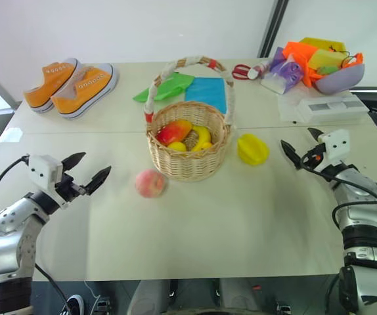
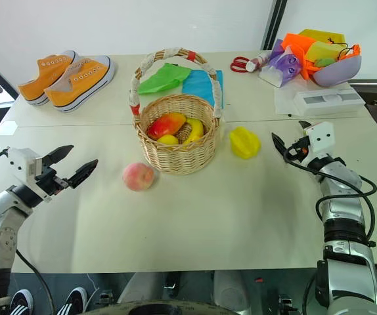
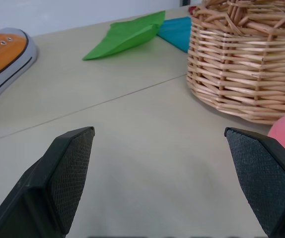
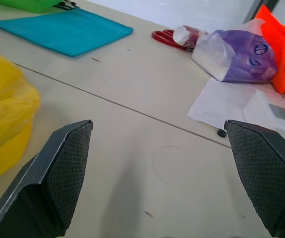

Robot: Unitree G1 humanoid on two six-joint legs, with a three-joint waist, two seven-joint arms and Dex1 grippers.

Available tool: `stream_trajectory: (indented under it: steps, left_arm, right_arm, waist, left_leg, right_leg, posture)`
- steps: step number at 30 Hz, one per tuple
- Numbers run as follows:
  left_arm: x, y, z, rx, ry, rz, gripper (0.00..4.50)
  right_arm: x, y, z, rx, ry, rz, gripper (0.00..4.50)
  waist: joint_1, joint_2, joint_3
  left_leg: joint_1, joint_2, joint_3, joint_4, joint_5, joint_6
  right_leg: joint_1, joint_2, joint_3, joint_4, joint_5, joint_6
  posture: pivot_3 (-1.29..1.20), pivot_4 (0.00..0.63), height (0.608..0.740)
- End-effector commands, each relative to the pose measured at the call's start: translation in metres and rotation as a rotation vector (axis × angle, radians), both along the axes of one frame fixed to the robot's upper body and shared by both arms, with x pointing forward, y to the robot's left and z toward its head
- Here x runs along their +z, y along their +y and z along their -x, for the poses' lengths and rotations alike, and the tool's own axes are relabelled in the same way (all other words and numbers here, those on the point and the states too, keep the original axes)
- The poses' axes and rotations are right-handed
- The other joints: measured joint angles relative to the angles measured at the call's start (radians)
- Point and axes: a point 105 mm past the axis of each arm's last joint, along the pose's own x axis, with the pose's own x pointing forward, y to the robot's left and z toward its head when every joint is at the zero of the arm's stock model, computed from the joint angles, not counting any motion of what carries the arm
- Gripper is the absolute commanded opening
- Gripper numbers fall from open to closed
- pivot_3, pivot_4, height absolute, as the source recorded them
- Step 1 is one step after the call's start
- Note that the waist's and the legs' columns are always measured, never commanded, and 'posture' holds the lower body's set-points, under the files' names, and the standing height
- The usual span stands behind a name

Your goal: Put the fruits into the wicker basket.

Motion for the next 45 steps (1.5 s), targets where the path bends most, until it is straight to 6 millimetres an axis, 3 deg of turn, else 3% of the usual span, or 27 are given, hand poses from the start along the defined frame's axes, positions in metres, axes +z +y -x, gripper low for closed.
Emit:
stream_trajectory:
  steps: [1,6,23,27,32,34,36,38,45]
  left_arm:
    - [0.011,0.010,0.001,0.020,-0.057,-0.030,4.50]
    - [0.005,0.009,0.003,-0.004,-0.022,-0.046,4.50]
    - [0.016,-0.003,0.009,-0.086,-0.117,-0.035,4.50]
    - [0.031,-0.022,0.022,-0.226,-0.141,0.002,4.50]
    - [0.044,-0.073,0.051,-0.514,-0.107,-0.004,4.50]
    - [0.045,-0.090,0.061,-0.599,-0.090,0.000,4.50]
    - [0.046,-0.104,0.066,-0.644,-0.097,0.000,4.50]
    - [0.045,-0.109,0.066,-0.646,-0.101,-0.003,4.50]
    - [0.037,-0.110,0.065,-0.624,-0.093,0.002,4.50]
  right_arm:
    - [0.015,-0.006,0.001,-0.020,-0.063,0.002,4.43]
    - [0.013,-0.007,0.002,-0.020,-0.057,0.003,4.43]
    - [0.013,0.001,0.003,0.011,-0.063,0.000,4.43]
    - [0.025,0.013,0.008,0.107,-0.046,-0.040,4.43]
    - [0.037,0.059,0.033,0.379,0.127,-0.103,4.43]
    - [0.037,0.073,0.039,0.423,0.187,-0.084,4.43]
    - [0.034,0.076,0.032,0.360,0.223,-0.040,4.43]
    - [0.032,0.075,0.021,0.265,0.232,-0.032,4.43]
    - [0.020,0.100,0.011,0.223,0.312,-0.005,4.43]
  waist:
    - [0.001,0.000,0.000]
    - [0.002,0.000,0.000]
    - [0.002,0.000,0.000]
    - [0.000,0.000,0.000]
    - [0.004,0.001,0.001]
    - [0.005,0.001,0.000]
    - [0.003,0.001,0.000]
    - [0.002,0.001,0.000]
    - [0.006,0.001,0.000]
  left_leg:
    - [0.000,0.000,0.000,0.000,0.000,0.000]
    - [0.000,0.000,0.000,0.000,0.000,0.000]
    - [0.000,0.000,0.000,0.000,0.000,0.000]
    - [0.000,0.000,0.000,0.000,0.000,0.000]
    - [0.000,0.001,0.000,0.000,0.000,0.001]
    - [0.000,0.000,0.000,0.000,-0.001,0.001]
    - [0.000,0.001,0.000,0.000,-0.001,0.001]
    - [0.000,0.001,0.000,0.000,-0.001,0.001]
    - [0.000,0.001,0.000,-0.001,-0.001,0.001]
  right_leg:
    - [0.000,0.000,0.000,0.000,0.000,0.000]
    - [0.000,0.000,0.000,0.000,0.000,0.000]
    - [0.000,0.000,0.000,0.000,0.000,0.000]
    - [0.000,0.000,0.000,0.000,0.000,0.000]
    - [0.000,-0.001,0.001,0.000,0.000,-0.001]
    - [0.000,-0.001,0.001,-0.001,-0.001,-0.002]
    - [0.001,-0.001,0.001,-0.002,-0.002,-0.003]
    - [0.001,-0.001,0.001,-0.002,-0.002,-0.003]
    - [0.000,-0.001,0.000,-0.003,-0.002,-0.004]
  posture:
    - [0.00,0.150,0.740]
    - [0.00,0.150,0.740]
    - [0.00,0.150,0.740]
    - [0.00,0.150,0.740]
    - [0.00,0.150,0.740]
    - [0.00,0.150,0.740]
    - [0.00,0.150,0.740]
    - [0.00,0.150,0.740]
    - [0.00,0.150,0.740]
